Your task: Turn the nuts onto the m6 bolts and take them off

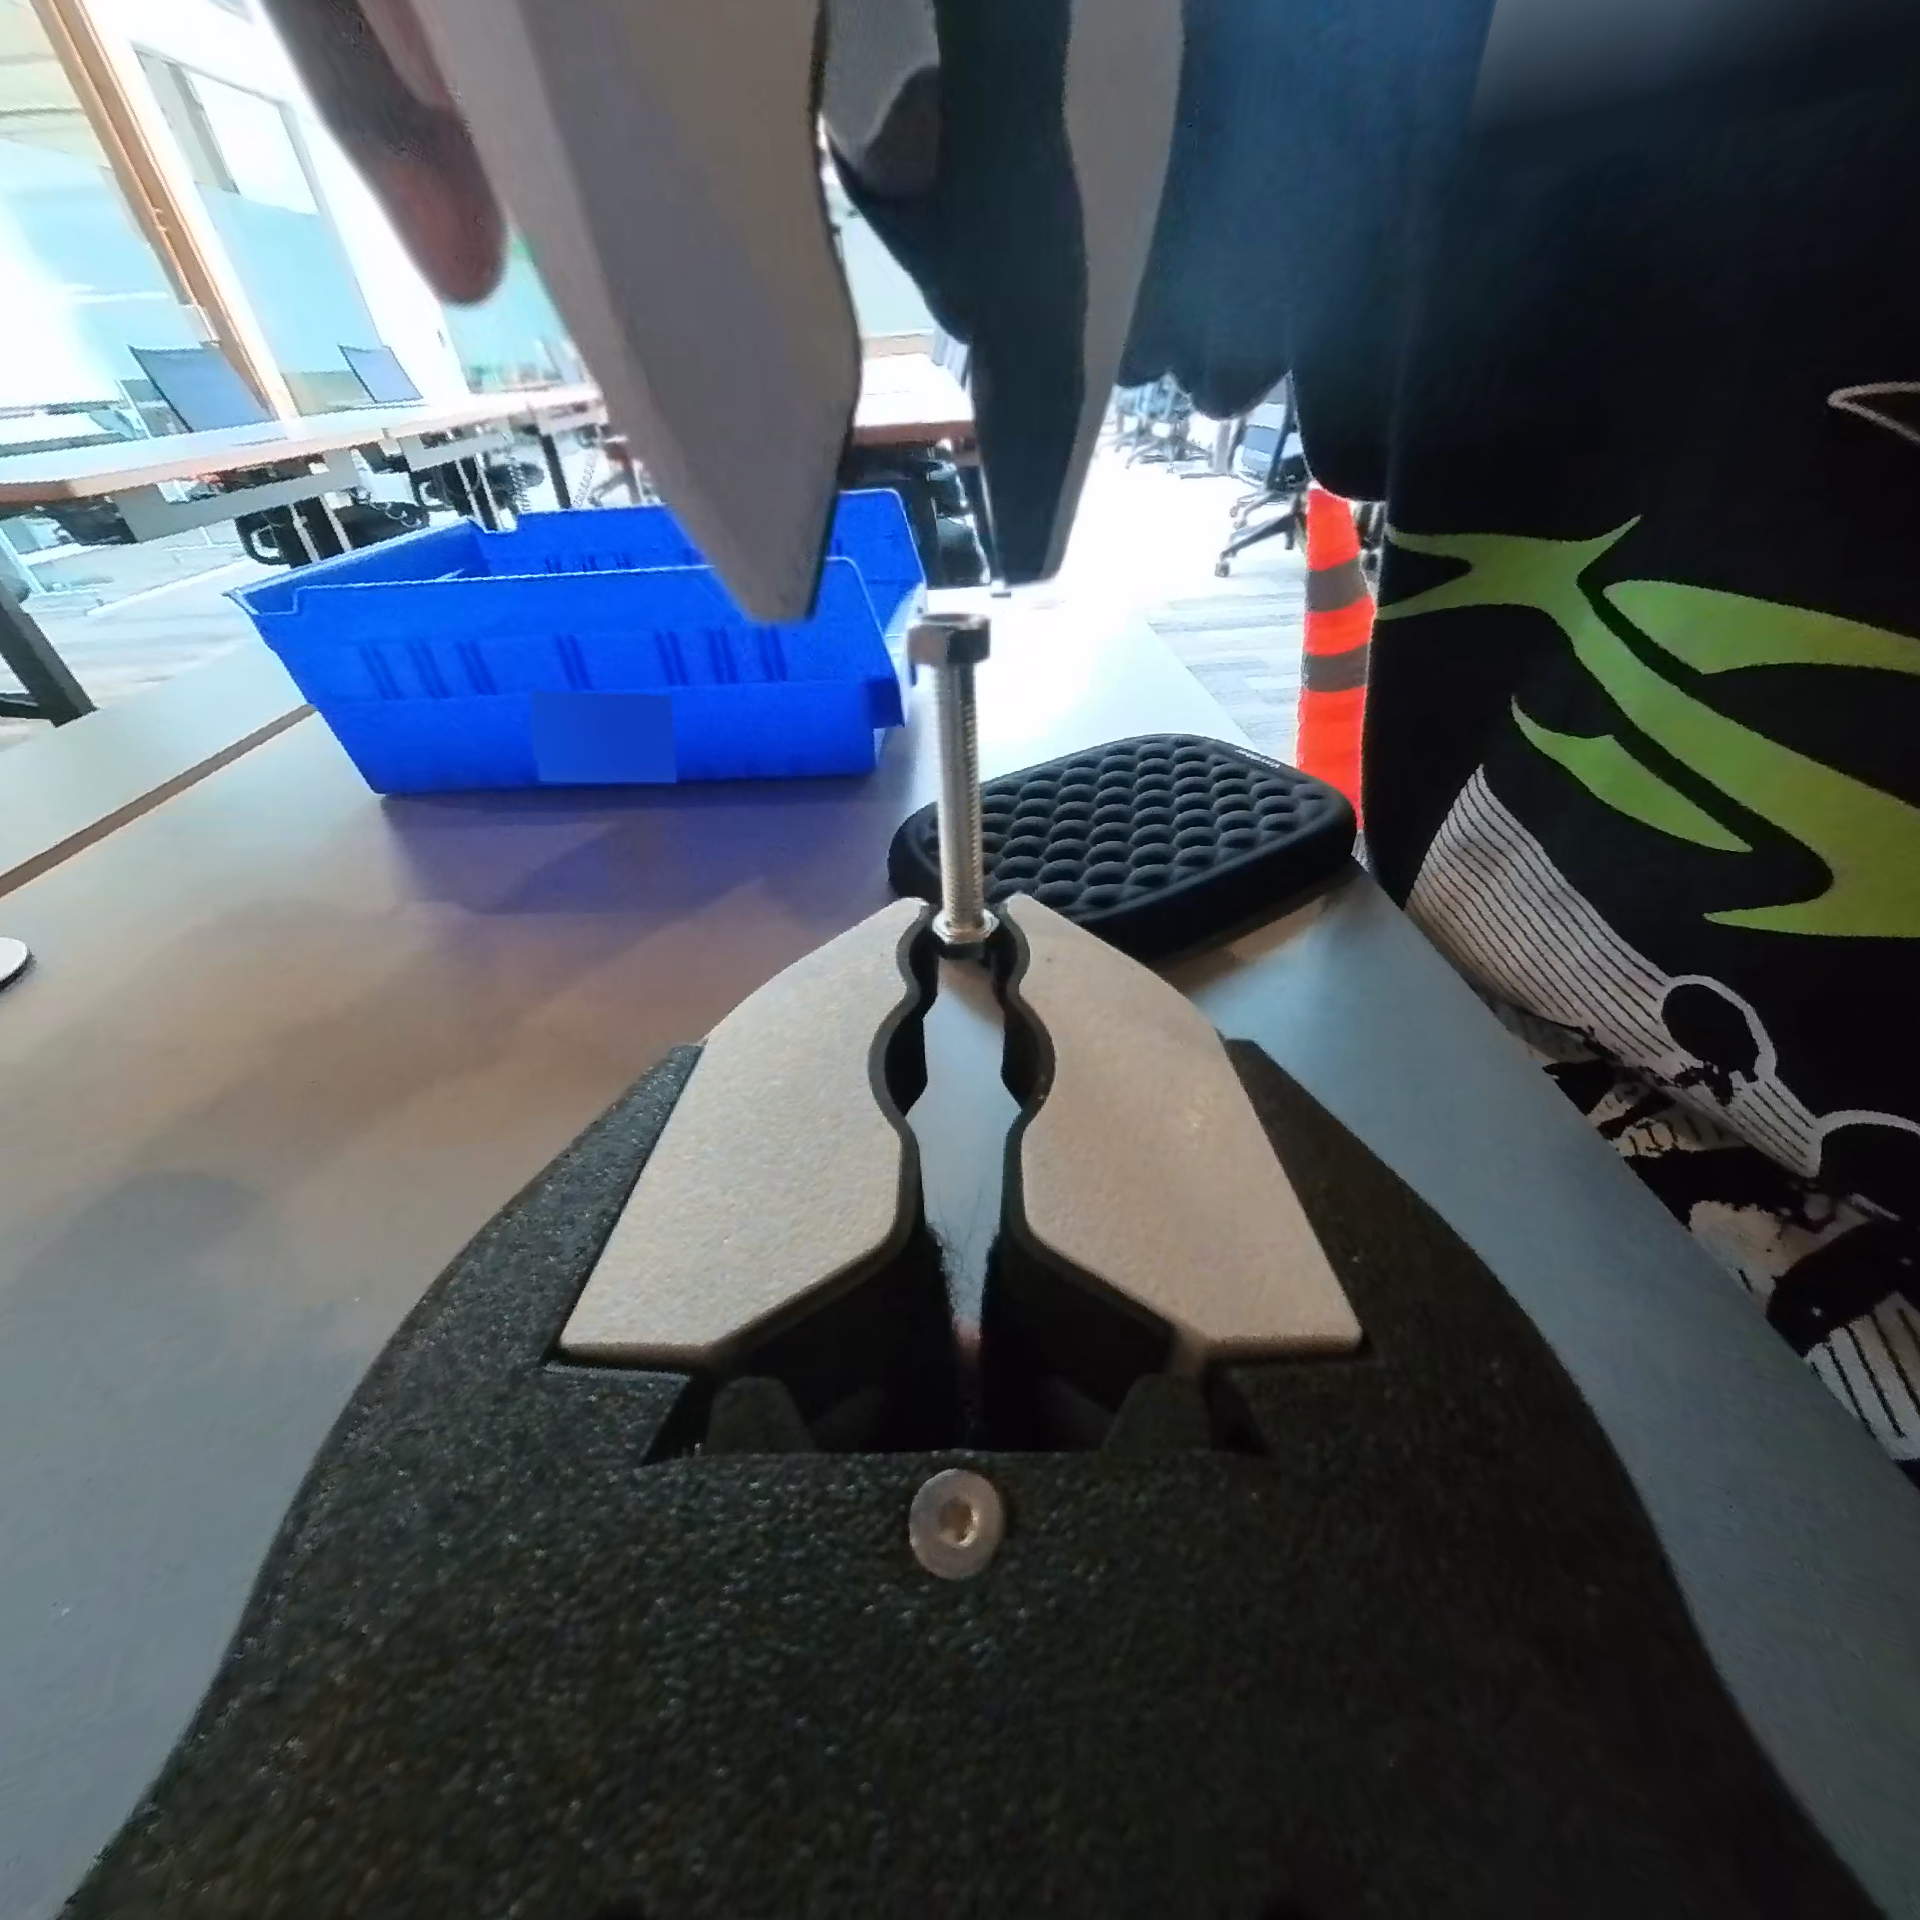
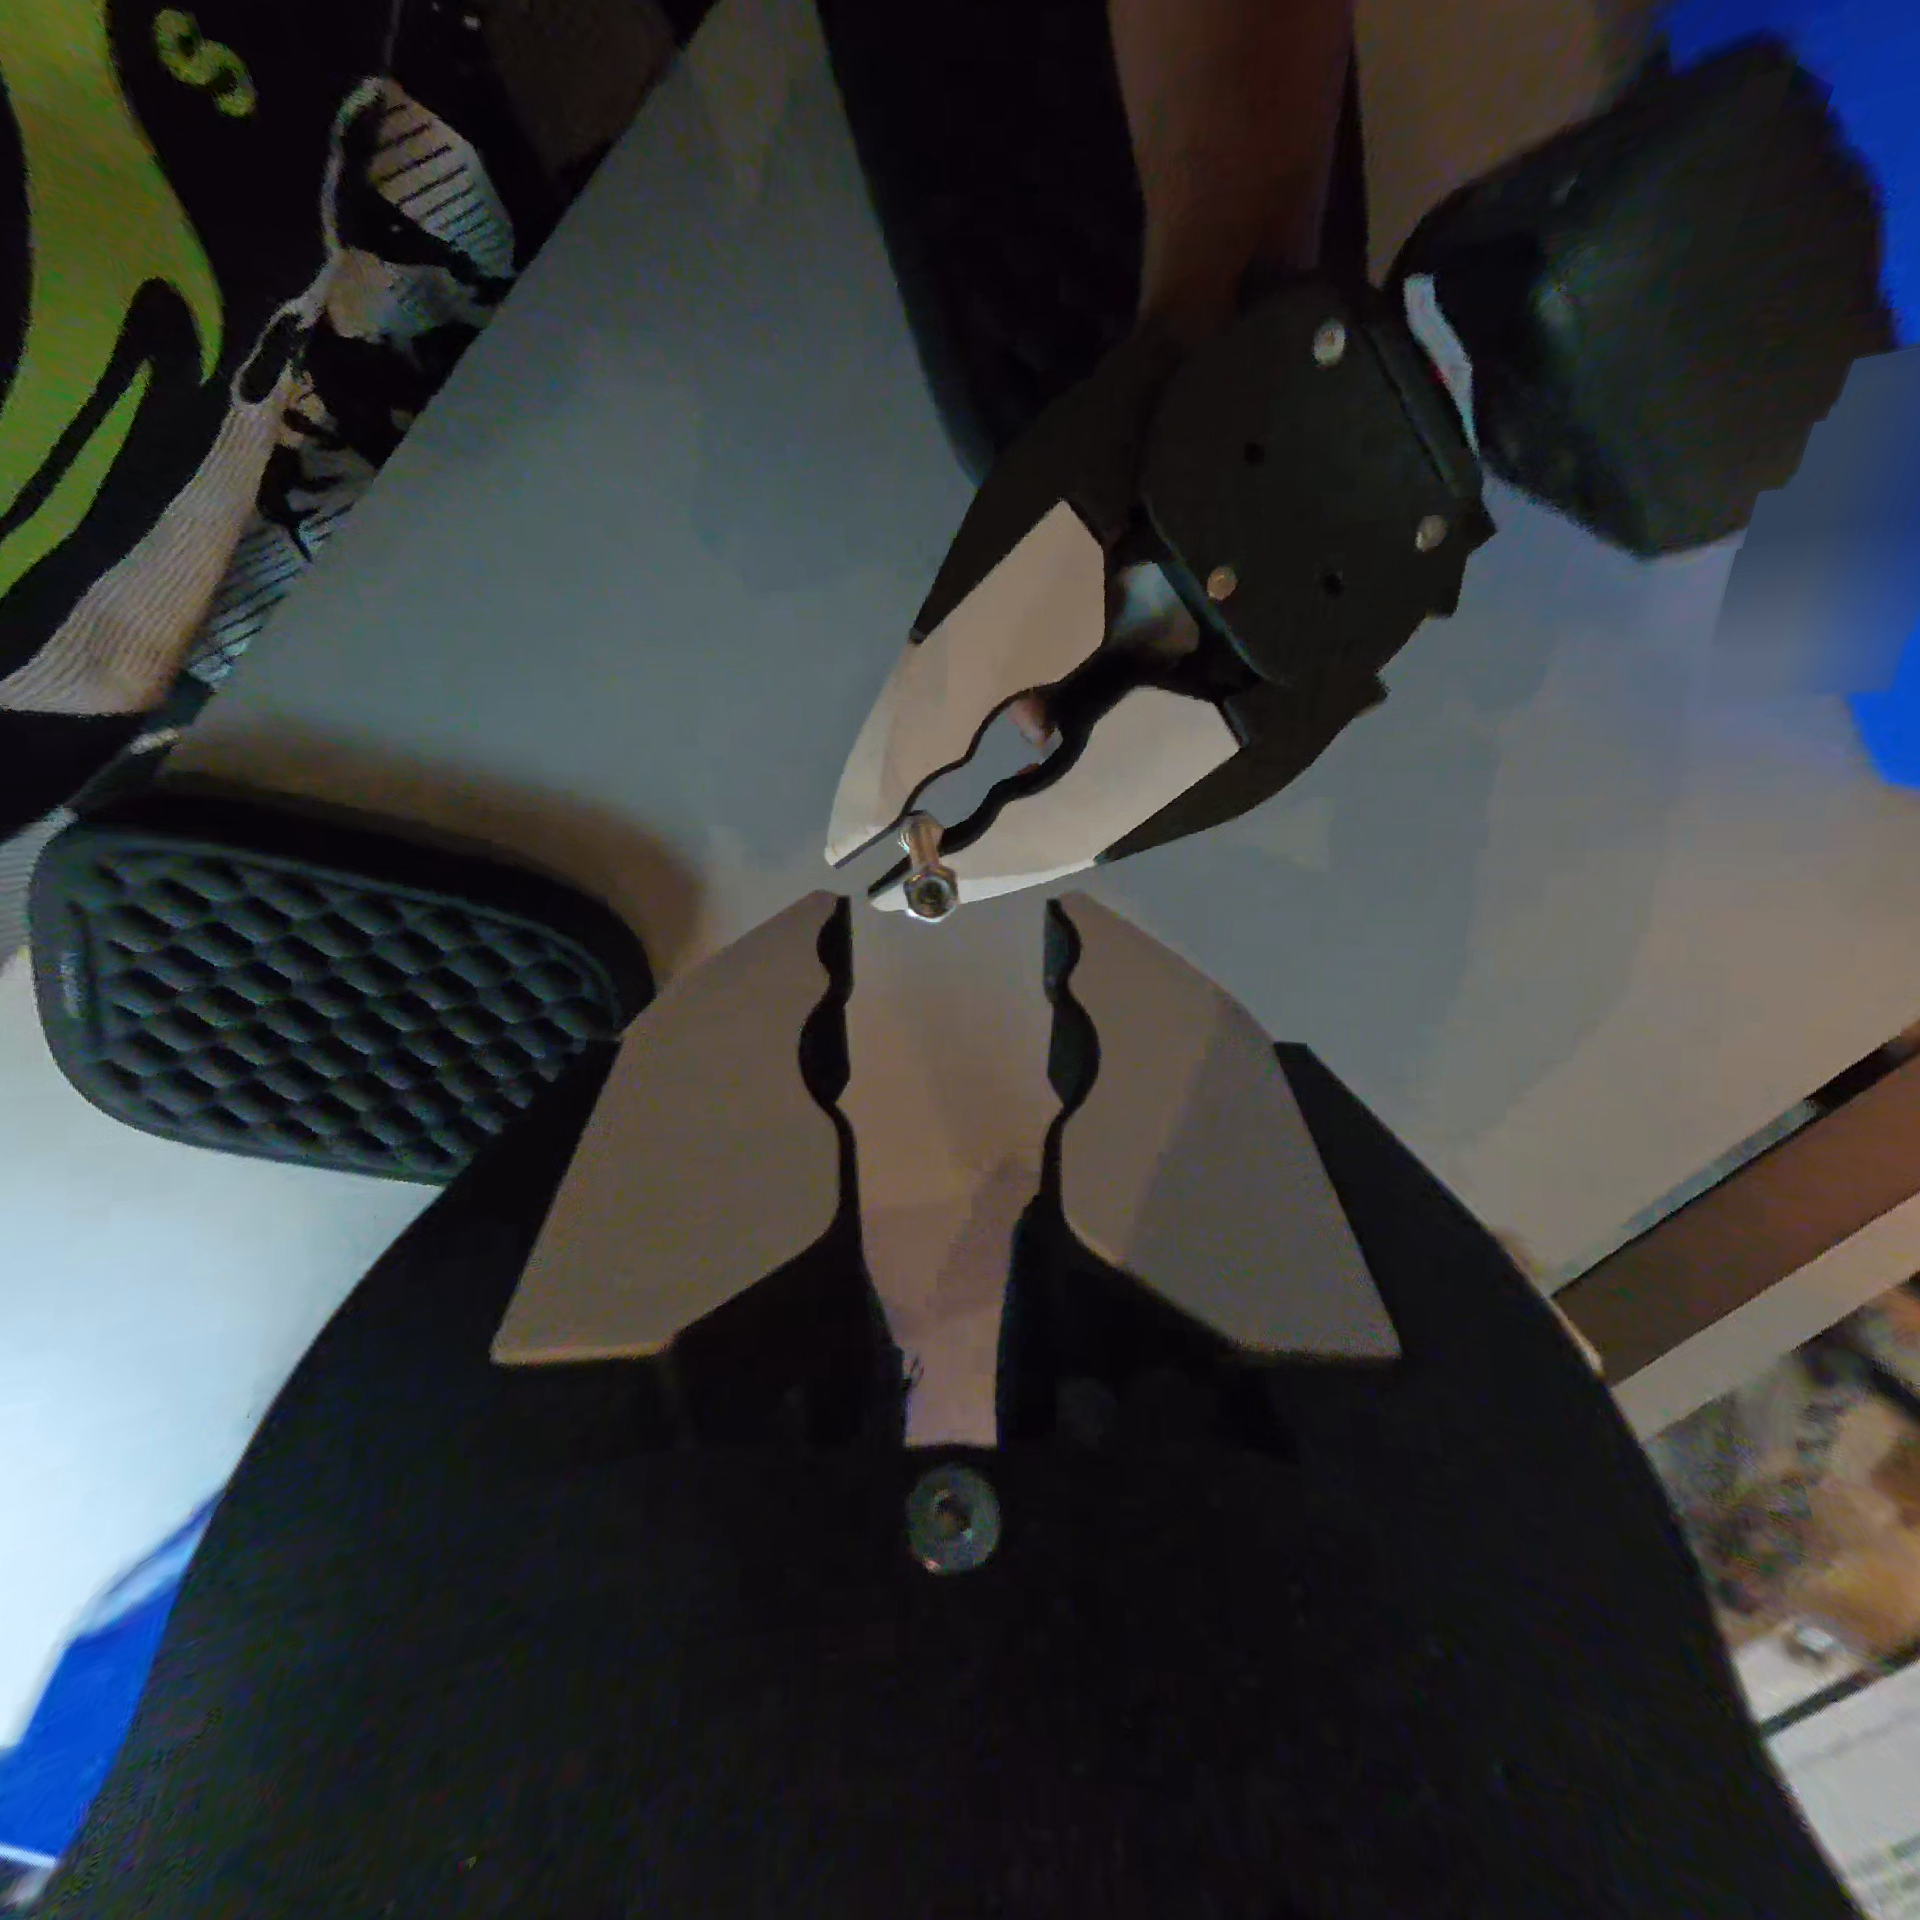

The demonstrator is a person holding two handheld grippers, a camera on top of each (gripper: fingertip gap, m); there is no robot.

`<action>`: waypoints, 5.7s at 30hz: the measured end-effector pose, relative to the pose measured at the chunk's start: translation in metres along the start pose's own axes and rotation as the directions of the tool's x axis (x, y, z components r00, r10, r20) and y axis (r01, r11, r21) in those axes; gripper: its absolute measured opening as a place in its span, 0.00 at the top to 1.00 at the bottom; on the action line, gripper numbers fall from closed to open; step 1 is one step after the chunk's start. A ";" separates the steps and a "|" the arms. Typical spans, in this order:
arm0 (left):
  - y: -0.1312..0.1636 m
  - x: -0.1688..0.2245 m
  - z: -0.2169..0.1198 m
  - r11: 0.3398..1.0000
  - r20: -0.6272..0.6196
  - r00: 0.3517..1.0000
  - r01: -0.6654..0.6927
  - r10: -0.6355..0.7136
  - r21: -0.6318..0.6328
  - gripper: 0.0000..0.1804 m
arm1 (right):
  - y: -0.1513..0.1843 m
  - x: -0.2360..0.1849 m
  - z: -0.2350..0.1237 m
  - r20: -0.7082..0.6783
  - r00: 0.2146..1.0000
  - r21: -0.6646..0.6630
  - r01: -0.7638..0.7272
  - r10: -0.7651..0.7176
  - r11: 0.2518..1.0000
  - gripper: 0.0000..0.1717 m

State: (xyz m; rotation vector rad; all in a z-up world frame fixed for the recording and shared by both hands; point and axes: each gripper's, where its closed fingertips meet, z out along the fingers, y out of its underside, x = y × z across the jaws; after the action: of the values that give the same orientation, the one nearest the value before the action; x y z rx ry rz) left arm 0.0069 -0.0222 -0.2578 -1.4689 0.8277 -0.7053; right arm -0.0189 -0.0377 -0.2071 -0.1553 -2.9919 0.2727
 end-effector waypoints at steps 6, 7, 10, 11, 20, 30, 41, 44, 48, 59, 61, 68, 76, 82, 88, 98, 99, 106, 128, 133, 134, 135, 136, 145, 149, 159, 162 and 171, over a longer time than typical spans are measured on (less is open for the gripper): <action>-0.001 0.001 -0.001 1.000 -0.017 1.000 0.012 -0.012 0.009 0.95 | -0.005 -0.003 -0.001 0.078 0.943 0.021 0.321 -0.322 0.947 0.85; -0.001 0.001 -0.001 1.000 -0.019 1.000 0.012 -0.012 0.009 0.95 | -0.004 -0.003 0.001 0.097 0.939 0.009 0.330 -0.329 0.944 0.85; -0.001 0.001 -0.001 1.000 -0.021 1.000 0.016 -0.015 0.011 0.95 | -0.001 -0.004 0.006 0.131 0.926 -0.015 0.358 -0.354 0.933 0.85; -0.001 0.001 -0.001 1.000 -0.022 1.000 0.016 -0.016 0.012 0.95 | -0.001 -0.005 0.007 0.142 0.923 -0.016 0.364 -0.358 0.931 0.86; -0.001 0.001 -0.001 1.000 -0.016 1.000 0.014 -0.013 0.010 0.95 | -0.003 -0.002 0.009 0.119 0.951 -0.010 0.287 -0.284 0.958 0.94; 0.001 0.000 0.000 1.000 0.001 1.000 -0.004 0.004 -0.009 0.95 | 0.000 -0.008 0.008 0.082 0.989 -0.114 -0.114 0.123 0.987 0.86; 0.001 0.002 -0.001 1.000 -0.018 1.000 0.002 -0.002 -0.006 0.95 | 0.001 -0.005 0.005 0.111 0.923 -0.033 0.373 -0.368 0.927 0.89; 0.001 0.002 -0.001 1.000 -0.016 1.000 0.001 -0.001 -0.005 0.95 | 0.001 -0.004 0.009 0.115 0.930 -0.034 0.354 -0.349 0.934 0.92; 0.001 0.001 -0.001 1.000 -0.009 1.000 0.003 -0.003 -0.004 0.95 | 0.002 -0.005 0.008 0.115 0.969 -0.054 0.224 -0.217 0.973 0.94; 0.001 0.001 -0.001 1.000 -0.014 1.000 0.001 -0.001 -0.009 0.95 | -0.004 -0.009 0.000 0.045 0.988 -0.026 0.147 -0.146 0.989 0.83; 0.001 0.001 -0.001 1.000 -0.015 1.000 0.003 -0.003 -0.006 0.95 | -0.006 -0.009 -0.001 0.031 0.951 0.007 0.308 -0.308 0.951 0.87; 0.000 0.000 -0.002 1.000 -0.012 1.000 0.009 -0.009 -0.002 0.95 | -0.002 -0.003 0.008 0.065 0.934 -0.009 0.353 -0.351 0.936 0.93; 0.002 -0.002 -0.001 1.000 0.010 1.000 0.005 -0.005 -0.011 0.95 | 0.002 -0.004 0.007 0.005 0.997 -0.099 -0.080 0.081 0.992 0.93; 0.001 -0.001 -0.001 1.000 -0.003 1.000 0.007 -0.007 -0.007 0.95 | -0.001 -0.008 -0.003 0.000 0.990 -0.051 0.140 -0.140 0.989 0.82; 0.000 -0.001 -0.002 1.000 -0.006 1.000 0.013 -0.013 -0.001 0.95 | -0.004 -0.009 0.003 0.049 0.932 0.017 0.360 -0.360 0.933 0.88; 0.001 -0.002 -0.002 1.000 0.005 1.000 0.011 -0.011 -0.004 0.95 | 0.003 -0.002 0.007 0.004 0.998 -0.057 0.066 -0.065 0.996 0.94; 0.001 -0.001 -0.001 1.000 0.005 1.000 0.012 -0.012 -0.005 0.95 | 0.003 -0.003 0.007 -0.010 1.000 -0.066 0.003 -0.004 0.998 0.94; 0.001 -0.001 -0.001 1.000 0.000 1.000 0.010 -0.010 -0.006 0.95 | -0.004 -0.005 -0.003 -0.037 0.996 -0.005 0.082 -0.082 0.997 0.84; 0.001 -0.001 -0.002 1.000 0.003 1.000 0.013 -0.013 -0.007 0.95 | -0.002 0.005 0.003 -0.095 0.978 -0.031 -0.188 0.185 0.982 0.86; 0.000 -0.002 -0.003 1.000 0.002 1.000 0.017 -0.017 -0.002 0.95 | 0.003 -0.002 -0.001 -0.026 0.976 -0.039 0.213 -0.214 0.976 0.83; 0.000 -0.002 -0.003 1.000 0.002 1.000 0.018 -0.018 -0.001 0.95 | 0.004 -0.001 0.000 -0.017 0.969 -0.045 0.246 -0.247 0.968 0.84; 0.000 -0.002 -0.003 1.000 0.002 1.000 0.018 -0.018 -0.002 0.95 | 0.004 -0.001 0.002 0.001 0.966 -0.043 0.257 -0.257 0.966 0.84; 0.000 -0.002 -0.003 1.000 0.001 1.000 0.017 -0.017 -0.002 0.95 | 0.004 -0.002 0.004 0.018 0.966 -0.033 0.257 -0.257 0.966 0.85; 0.001 -0.002 -0.003 1.000 0.003 1.000 0.016 -0.016 -0.005 0.95 | -0.001 -0.002 0.007 0.032 0.961 0.004 0.276 -0.276 0.961 0.94; 0.001 -0.002 -0.003 1.000 0.009 1.000 0.014 -0.014 -0.006 0.95 | -0.001 0.001 0.007 0.005 0.995 -0.021 0.103 -0.103 0.994 0.94; 0.002 -0.002 -0.002 1.000 0.009 1.000 0.008 -0.008 -0.012 0.95 | -0.005 0.005 0.002 -0.047 0.993 -0.041 -0.108 0.106 0.993 0.85; 0.001 -0.002 -0.003 1.000 0.008 1.000 0.009 -0.009 -0.009 0.95 | 0.000 -0.003 0.000 0.012 0.983 -0.043 0.186 -0.186 0.982 0.85; 0.001 -0.002 -0.003 1.000 0.005 1.000 0.010 -0.010 -0.007 0.95 | 0.002 -0.004 0.008 0.060 0.945 0.008 0.323 -0.323 0.946 0.90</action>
State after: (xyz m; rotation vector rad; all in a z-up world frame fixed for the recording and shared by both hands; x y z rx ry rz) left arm 0.0036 -0.0221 -0.2586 -1.4819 0.8204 -0.7068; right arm -0.0164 -0.0376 -0.2157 0.3475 -3.0108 0.2396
